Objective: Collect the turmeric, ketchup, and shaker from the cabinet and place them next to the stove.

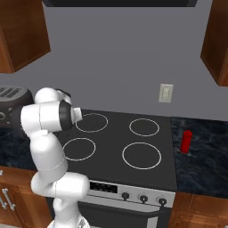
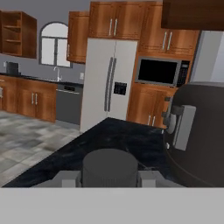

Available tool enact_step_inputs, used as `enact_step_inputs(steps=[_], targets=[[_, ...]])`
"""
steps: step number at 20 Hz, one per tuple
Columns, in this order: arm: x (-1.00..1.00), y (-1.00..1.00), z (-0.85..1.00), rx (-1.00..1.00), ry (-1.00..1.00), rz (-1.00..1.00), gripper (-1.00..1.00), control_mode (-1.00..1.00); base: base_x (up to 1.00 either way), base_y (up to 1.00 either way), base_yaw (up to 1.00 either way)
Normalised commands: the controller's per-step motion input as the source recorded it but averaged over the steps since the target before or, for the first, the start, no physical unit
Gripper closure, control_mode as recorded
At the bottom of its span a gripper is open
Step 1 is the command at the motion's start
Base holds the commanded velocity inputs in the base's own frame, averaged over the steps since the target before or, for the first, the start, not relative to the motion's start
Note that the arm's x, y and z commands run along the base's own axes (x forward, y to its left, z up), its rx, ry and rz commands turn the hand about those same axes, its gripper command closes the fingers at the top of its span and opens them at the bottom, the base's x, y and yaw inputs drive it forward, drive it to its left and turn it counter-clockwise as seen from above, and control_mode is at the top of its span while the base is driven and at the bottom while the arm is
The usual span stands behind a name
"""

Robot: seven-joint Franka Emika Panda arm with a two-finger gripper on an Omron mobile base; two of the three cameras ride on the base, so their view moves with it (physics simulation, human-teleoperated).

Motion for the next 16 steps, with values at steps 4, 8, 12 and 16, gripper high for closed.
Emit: enact_step_inputs(steps=[4,8,12,16], targets=[[0.0,0.0,-0.38,-0.01,0.0,0.0,-1.0,-1.0,0.0,0.0,0.0],[0.0,0.0,-0.23,0.0,-0.02,0.0,-1.0,-1.0,0.0,0.0,0.0],[0.0,-0.01,-0.1,0.0,-0.02,0.0,-1.0,-1.0,0.0,0.0,0.0],[0.0,-0.07,-0.01,0.0,-0.02,0.0,-1.0,-1.0,0.0,0.0,0.0]])
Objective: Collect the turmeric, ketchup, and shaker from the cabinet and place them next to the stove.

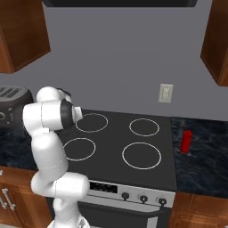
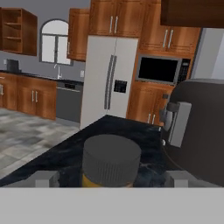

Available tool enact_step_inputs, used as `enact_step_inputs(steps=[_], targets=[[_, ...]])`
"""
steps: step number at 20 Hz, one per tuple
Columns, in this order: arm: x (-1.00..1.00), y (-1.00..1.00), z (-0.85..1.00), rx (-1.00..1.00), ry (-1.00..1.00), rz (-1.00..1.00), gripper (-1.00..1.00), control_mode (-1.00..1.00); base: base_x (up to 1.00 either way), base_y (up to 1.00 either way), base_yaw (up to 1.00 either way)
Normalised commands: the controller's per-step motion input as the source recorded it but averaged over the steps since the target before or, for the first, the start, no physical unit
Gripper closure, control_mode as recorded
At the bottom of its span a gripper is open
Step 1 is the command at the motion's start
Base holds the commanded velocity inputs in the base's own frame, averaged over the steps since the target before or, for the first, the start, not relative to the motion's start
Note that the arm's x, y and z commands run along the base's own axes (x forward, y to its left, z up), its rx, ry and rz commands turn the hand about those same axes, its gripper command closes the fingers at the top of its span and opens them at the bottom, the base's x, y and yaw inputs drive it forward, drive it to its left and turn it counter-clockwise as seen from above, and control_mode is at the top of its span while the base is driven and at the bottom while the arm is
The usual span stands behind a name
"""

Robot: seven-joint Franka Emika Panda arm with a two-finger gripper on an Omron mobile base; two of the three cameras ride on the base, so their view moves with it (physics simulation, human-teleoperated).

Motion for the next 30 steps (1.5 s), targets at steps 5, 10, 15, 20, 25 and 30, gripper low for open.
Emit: enact_step_inputs(steps=[5,10,15,20,25,30], targets=[[0.0,-0.12,0.01,0.0,-0.01,0.0,-1.0,-1.0,0.0,0.0,0.0],[0.0,-0.23,0.17,0.0,0.0,0.0,-1.0,-1.0,0.0,0.0,0.0],[-0.01,-0.23,0.34,0.0,-0.01,-0.01,-1.0,-1.0,0.0,0.0,0.0],[-0.32,-0.25,0.46,0.02,-0.05,-0.04,-1.0,-1.0,0.0,0.0,0.0],[-0.63,-0.24,0.64,0.05,-0.06,-0.08,-1.0,-1.0,0.0,0.0,0.0],[-0.84,-0.22,0.64,0.04,-0.02,-0.14,-1.0,-1.0,0.0,0.0,0.0]])
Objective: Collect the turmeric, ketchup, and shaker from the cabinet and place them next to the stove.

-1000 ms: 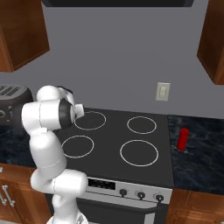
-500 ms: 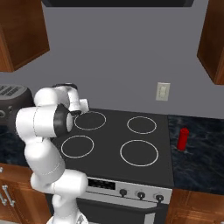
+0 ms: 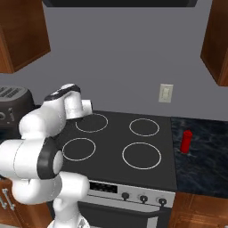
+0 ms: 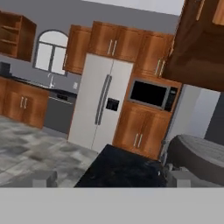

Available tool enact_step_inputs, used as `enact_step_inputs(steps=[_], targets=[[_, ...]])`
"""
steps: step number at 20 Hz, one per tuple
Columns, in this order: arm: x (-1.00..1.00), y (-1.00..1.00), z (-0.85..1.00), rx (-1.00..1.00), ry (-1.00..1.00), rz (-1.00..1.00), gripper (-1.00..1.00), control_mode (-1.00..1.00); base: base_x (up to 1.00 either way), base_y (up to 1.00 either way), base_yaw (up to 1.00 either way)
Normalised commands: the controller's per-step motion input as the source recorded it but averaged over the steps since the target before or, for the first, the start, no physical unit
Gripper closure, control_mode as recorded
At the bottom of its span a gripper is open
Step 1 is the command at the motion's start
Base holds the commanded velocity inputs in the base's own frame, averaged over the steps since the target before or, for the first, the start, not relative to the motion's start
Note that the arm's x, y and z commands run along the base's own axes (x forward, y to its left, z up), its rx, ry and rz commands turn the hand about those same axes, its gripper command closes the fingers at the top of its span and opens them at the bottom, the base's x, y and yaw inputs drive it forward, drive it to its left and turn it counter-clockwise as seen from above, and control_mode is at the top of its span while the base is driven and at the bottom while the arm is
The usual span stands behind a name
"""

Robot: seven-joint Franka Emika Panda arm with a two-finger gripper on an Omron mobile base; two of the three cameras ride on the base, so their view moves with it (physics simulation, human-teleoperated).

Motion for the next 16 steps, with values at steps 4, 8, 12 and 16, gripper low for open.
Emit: enact_step_inputs(steps=[4,8,12,16], targets=[[-0.86,-0.2,0.63,0.01,0.0,-0.17,-1.0,-1.0,0.0,0.0,0.0],[-0.77,-0.25,0.46,-0.01,0.09,-0.19,-1.0,-1.0,0.0,0.0,0.0],[-0.73,-0.26,0.41,-0.03,0.16,-0.25,-1.0,-1.0,0.0,0.0,0.0],[-0.68,-0.3,0.24,-0.06,0.23,-0.27,-1.0,-1.0,0.0,0.0,0.0]])
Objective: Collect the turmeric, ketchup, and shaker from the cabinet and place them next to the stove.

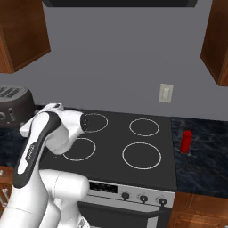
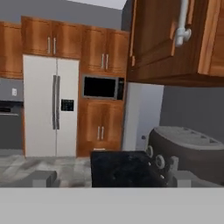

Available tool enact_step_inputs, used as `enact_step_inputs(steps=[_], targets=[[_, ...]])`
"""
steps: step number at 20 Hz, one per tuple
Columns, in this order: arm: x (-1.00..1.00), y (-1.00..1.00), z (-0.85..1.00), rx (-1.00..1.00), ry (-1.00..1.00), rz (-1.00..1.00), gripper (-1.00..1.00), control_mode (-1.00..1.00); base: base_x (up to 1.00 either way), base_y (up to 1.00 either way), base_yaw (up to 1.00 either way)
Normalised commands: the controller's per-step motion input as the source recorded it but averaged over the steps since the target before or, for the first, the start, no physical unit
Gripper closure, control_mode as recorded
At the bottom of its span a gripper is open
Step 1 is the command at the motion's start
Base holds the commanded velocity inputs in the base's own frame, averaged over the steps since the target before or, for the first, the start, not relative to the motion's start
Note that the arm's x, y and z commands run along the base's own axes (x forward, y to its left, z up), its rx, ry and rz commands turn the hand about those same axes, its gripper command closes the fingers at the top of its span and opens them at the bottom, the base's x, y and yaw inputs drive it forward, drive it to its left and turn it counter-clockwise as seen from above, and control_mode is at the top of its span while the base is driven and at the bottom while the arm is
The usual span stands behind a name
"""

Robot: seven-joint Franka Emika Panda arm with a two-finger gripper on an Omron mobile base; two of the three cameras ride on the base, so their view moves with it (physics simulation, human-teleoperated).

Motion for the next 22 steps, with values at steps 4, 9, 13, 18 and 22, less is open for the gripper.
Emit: enact_step_inputs(steps=[4,9,13,18,22], targets=[[-0.62,-0.26,0.15,-0.09,0.28,-0.28,-1.0,-1.0,0.0,0.0,0.0],[-0.6,-0.21,0.06,-0.09,0.28,-0.3,-1.0,-1.0,0.0,0.0,0.0],[-0.64,-0.11,0.0,-0.1,0.25,-0.32,-1.0,-1.0,0.0,0.0,0.0],[-0.69,0.0,-0.22,-0.12,0.14,-0.31,-1.0,-1.0,0.0,0.0,0.0],[-0.48,0.01,-0.38,-0.03,0.04,-0.17,-1.0,-1.0,0.0,0.0,0.0]])
